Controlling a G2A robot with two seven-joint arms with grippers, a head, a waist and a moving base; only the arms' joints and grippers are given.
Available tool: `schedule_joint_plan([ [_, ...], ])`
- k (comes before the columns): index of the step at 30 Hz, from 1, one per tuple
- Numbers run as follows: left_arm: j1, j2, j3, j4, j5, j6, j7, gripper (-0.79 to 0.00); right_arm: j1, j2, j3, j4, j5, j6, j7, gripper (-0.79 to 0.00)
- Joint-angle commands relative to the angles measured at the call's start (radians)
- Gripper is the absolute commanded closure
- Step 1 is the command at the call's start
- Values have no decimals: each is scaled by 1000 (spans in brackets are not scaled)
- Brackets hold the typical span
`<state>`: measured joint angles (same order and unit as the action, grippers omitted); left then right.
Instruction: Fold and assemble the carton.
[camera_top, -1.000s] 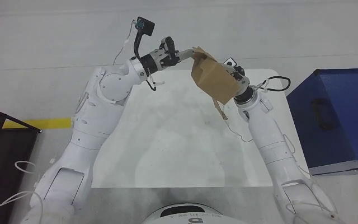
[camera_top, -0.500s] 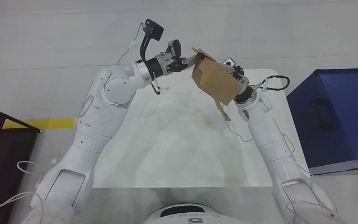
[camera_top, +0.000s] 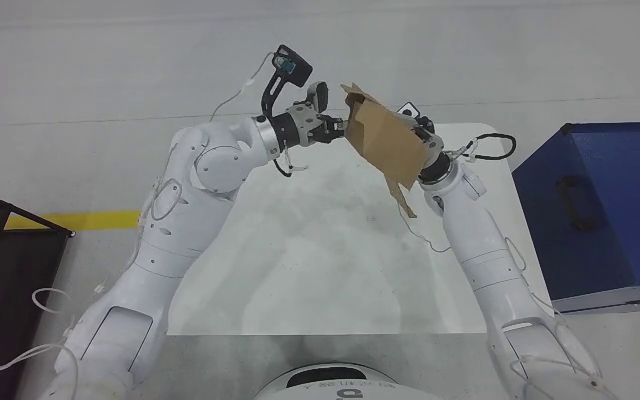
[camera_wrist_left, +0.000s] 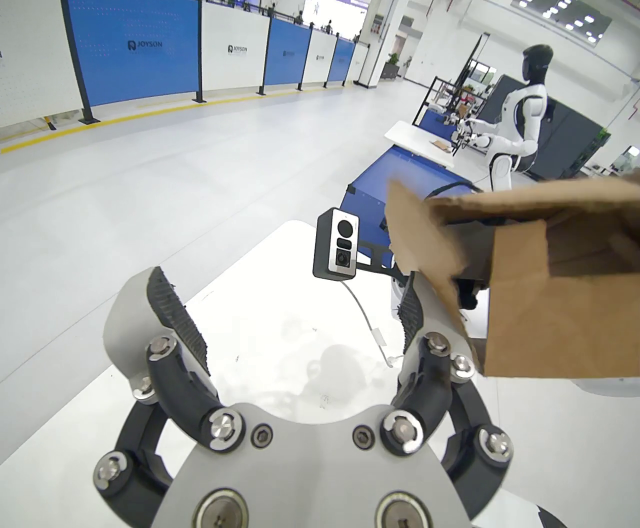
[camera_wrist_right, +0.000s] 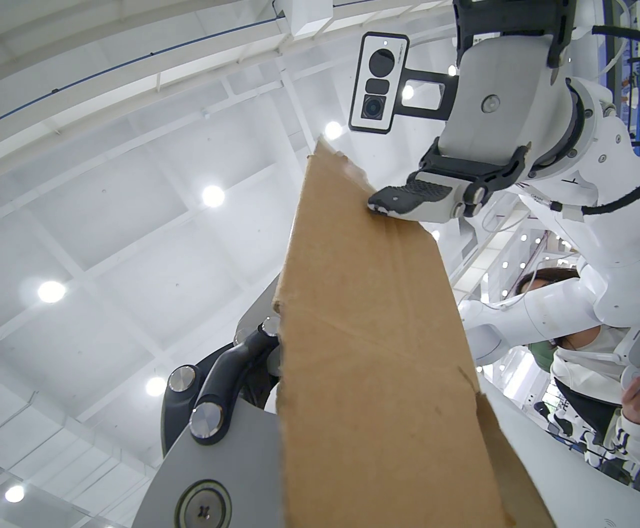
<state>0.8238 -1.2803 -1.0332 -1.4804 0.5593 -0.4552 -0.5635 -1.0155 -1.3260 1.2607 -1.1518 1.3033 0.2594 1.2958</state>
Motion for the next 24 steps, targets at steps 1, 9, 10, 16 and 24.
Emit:
schedule_joint_plan([
  [1, 4, 1, -6, 1, -12, -5, 9, -785, 0, 0, 0, 0, 0, 0, 0, 0],
  [9, 33, 14, -111, 36, -177, -41, 43, -785, -2, 0, 5, 0, 1, -2, -2, 0],
  [10, 36, 17, -121, 37, -203, -60, 30, -785, -2, 0, 6, 1, 1, -1, -3, 0],
  [16, 35, 37, -185, 39, -299, -133, -91, -785, 6, -1, 0, 18, -3, 8, -14, 0],
  [24, -13, 39, -141, 20, -249, -72, -163, -785, 32, -9, -34, 51, -25, 16, -26, 0],
])
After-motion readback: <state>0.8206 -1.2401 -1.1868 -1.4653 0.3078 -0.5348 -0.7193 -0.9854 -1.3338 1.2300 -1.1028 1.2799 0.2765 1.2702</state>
